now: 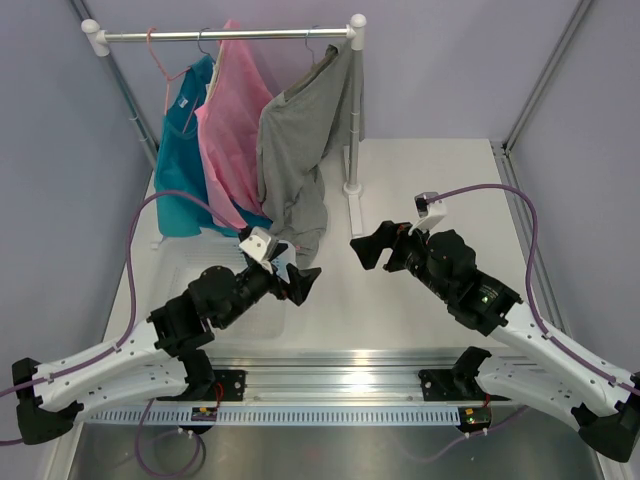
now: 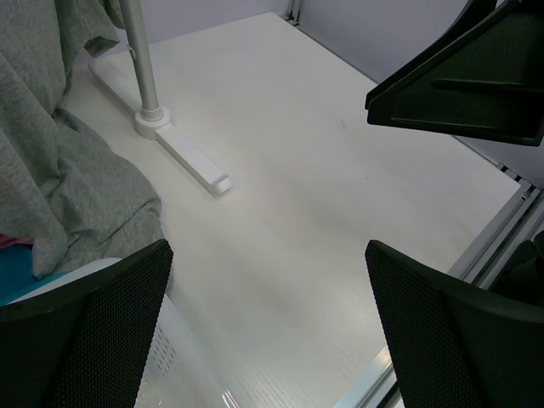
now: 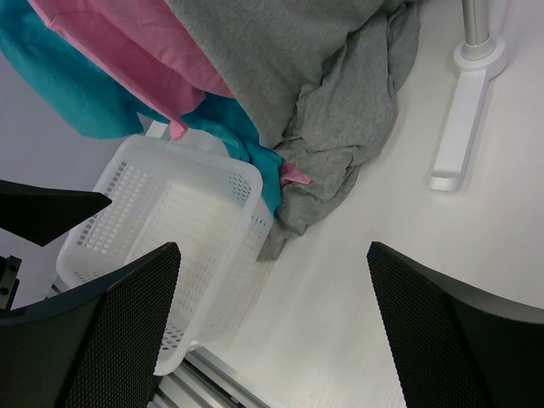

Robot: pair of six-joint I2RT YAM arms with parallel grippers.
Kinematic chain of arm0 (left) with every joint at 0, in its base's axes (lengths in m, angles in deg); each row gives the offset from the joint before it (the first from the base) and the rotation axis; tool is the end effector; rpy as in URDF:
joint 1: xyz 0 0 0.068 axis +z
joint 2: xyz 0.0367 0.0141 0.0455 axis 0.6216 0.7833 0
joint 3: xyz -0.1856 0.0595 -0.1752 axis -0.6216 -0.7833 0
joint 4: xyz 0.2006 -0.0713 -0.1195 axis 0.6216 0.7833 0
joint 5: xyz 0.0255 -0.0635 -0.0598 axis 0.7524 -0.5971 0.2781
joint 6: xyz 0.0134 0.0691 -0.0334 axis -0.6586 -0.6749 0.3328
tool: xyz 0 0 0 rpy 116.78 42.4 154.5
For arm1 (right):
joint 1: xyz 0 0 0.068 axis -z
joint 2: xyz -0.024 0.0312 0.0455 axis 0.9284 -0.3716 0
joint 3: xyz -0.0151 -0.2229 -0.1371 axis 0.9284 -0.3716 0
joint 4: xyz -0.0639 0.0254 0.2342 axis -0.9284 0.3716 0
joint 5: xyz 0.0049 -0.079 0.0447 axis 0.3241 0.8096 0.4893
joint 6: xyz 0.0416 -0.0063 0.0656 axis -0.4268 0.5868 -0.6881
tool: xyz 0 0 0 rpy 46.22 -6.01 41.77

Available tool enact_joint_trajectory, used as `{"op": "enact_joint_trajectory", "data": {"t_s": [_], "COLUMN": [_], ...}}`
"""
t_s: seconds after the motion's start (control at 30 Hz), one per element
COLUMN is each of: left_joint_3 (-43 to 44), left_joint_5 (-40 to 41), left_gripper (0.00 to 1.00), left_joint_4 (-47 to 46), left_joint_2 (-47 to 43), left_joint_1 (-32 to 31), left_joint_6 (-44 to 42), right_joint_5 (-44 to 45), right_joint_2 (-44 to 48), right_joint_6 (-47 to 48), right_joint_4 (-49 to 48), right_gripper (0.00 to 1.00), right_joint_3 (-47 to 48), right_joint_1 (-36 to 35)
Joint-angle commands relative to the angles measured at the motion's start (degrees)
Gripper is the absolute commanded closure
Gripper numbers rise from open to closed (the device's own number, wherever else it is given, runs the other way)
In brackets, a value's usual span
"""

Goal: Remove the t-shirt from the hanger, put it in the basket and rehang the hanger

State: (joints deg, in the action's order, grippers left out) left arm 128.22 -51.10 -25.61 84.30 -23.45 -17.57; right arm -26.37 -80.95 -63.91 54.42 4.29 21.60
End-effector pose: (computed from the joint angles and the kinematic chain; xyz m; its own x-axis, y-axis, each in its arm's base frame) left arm 0.1094 -0.1595 0.3209 -0.1648 -0.0726 -0.9836 0.6664 0.7270 -0.1653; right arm 0.1578 0.1472 0.3276 -0.4087 0.2766 -0.8697 -0.4311 0.7814 0.4511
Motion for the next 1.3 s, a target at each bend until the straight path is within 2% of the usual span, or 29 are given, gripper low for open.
{"op": "enact_joint_trajectory", "data": {"t_s": [0.0, 0.17, 0.27, 0.3, 0.37, 0.4, 0.47, 0.5, 0.6, 0.63, 0.67, 0.7, 0.77, 0.87, 0.97, 1.03, 1.07, 1.2, 1.27], "left_joint_3": [0.2, 0.3, 5.2, 7.1, 10.9, 15.4, 21.0, 26.6, 34.4, 36.4, 38.6, 44.2, 49.2, 55.1, 61.7, 63.9, 65.1, 66.4, 66.7], "left_joint_5": [-1.0, -1.5, -1.1, 2.1, 7.2, 13.0, 17.6, 21.5, 23.8, 22.9, 18.8, 15.5, 7.3, -2.5, -6.6, -9.2, -13.0, -18.4, -23.0], "left_gripper": [0.01, 0.01, 0.01, 0.01, 0.01, 0.01, 0.01, 0.01, 0.01, 0.01, 0.01, 0.01, 0.01, 0.01, 0.02, 0.04, 0.05, 0.16, 0.19], "left_joint_4": [-4.3, -5.4, -4.6, -3.3, -2.8, -1.0, -0.9, -1.2, -3.8, -3.3, 0.9, 3.7, 9.5, 12.0, 16.4, 17.8, 18.4, 18.3, 17.5], "left_joint_2": [-0.6, -0.6, -0.1, 0.8, 2.3, 4.4, 7.2, 8.6, 14.4, 17.5, 19.3, 21.2, 26.5, 31.3, 36.5, 38.7, 40.6, 44.2, 44.8], "left_joint_1": [-0.3, -0.3, -0.3, -0.3, -0.3, -0.2, -0.2, -0.2, 1.8, 3.8, 6.2, 12.1, 19.4, 22.8, 24.9, 27.9, 30.6, 36.7, 39.1], "left_joint_6": [-0.7, 0.2, -1.1, -2.0, -5.7, -8.6, -14.0, -19.1, -29.9, -30.2, -29.1, -25.1, -21.4, -20.2, -21.2, -20.5, -20.1, -18.9, -18.7], "right_joint_5": [2.2, 1.9, 1.3, 0.5, -3.8, -7.4, -9.0, -9.2, -9.2, -8.3, -7.9, -7.8, -8.4, -11.3, -13.5, -14.3, -14.7, -16.1, -15.8], "right_joint_2": [0.8, 1.3, 1.5, 1.6, 2.1, 2.8, 3.6, 3.8, 3.5, 3.4, 3.3, 3.4, 3.4, 3.5, 2.9, 1.7, 1.1, -1.4, -1.6], "right_joint_6": [-0.2, -0.2, 0.0, 0.3, 3.0, 4.9, 5.3, 5.5, 7.3, 7.8, 8.0, 8.1, 8.0, 7.6, 7.3, 7.4, 7.4, 7.7, 7.9], "right_joint_4": [-1.4, -1.4, -1.8, -2.2, -3.4, -6.2, -9.1, -9.7, -8.5, -7.7, -7.2, -6.8, -7.0, -8.1, -9.2, -8.8, -8.7, -7.1, -6.8], "right_gripper": [0.0, 0.01, 0.0, 0.0, 0.0, 0.0, 0.0, 0.01, 0.01, 0.01, 0.0, 0.0, 0.0, 0.01, 0.01, 0.0, 0.0, 0.01, 0.01], "right_joint_3": [0.6, 0.6, 0.5, 0.4, -0.2, -2.0, -4.4, -4.7, -4.0, -3.5, -3.1, -3.0, -2.9, -3.4, -3.6, -2.9, -2.7, -1.1, -0.9], "right_joint_1": [0.4, 0.4, 0.4, 0.4, 0.4, 0.4, 0.4, 0.4, 0.5, 0.4, 0.4, 0.4, 0.4, 0.4, 0.4, 0.4, 0.4, 0.4, 0.4]}}
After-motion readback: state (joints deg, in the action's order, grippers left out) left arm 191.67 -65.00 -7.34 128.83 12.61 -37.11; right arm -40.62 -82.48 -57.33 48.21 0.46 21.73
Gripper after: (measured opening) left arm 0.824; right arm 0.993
